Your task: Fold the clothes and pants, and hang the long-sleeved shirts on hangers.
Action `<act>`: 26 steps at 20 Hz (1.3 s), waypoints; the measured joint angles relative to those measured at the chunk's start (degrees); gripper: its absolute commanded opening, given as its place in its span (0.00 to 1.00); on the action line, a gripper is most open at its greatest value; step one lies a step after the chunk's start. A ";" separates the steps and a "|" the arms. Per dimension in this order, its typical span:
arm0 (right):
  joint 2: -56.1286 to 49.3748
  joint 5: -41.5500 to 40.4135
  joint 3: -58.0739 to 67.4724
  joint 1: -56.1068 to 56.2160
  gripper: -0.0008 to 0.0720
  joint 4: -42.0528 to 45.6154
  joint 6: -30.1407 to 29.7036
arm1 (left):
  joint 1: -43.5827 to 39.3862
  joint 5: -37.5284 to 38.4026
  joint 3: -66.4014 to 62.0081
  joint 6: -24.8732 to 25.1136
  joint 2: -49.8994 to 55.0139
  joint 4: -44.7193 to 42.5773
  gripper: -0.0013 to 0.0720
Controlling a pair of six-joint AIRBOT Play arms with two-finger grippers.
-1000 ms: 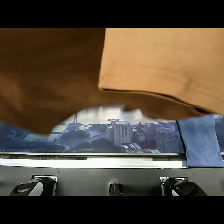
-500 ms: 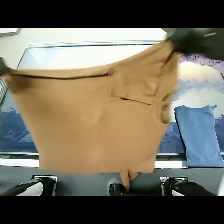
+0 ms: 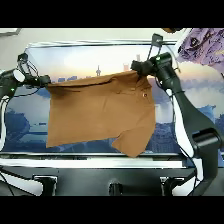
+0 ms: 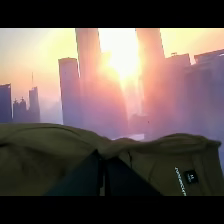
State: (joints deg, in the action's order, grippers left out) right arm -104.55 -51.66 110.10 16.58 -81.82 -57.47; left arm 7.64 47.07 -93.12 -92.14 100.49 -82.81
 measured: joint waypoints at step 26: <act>-5.86 -20.81 0.00 0.00 0.05 9.35 -9.01 | 3.04 26.56 2.51 0.20 1.46 0.35 0.04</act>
State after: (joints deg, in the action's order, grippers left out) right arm -110.41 -72.47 110.10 16.58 -72.47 -66.48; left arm 10.68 73.63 -90.61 -91.94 101.95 -82.46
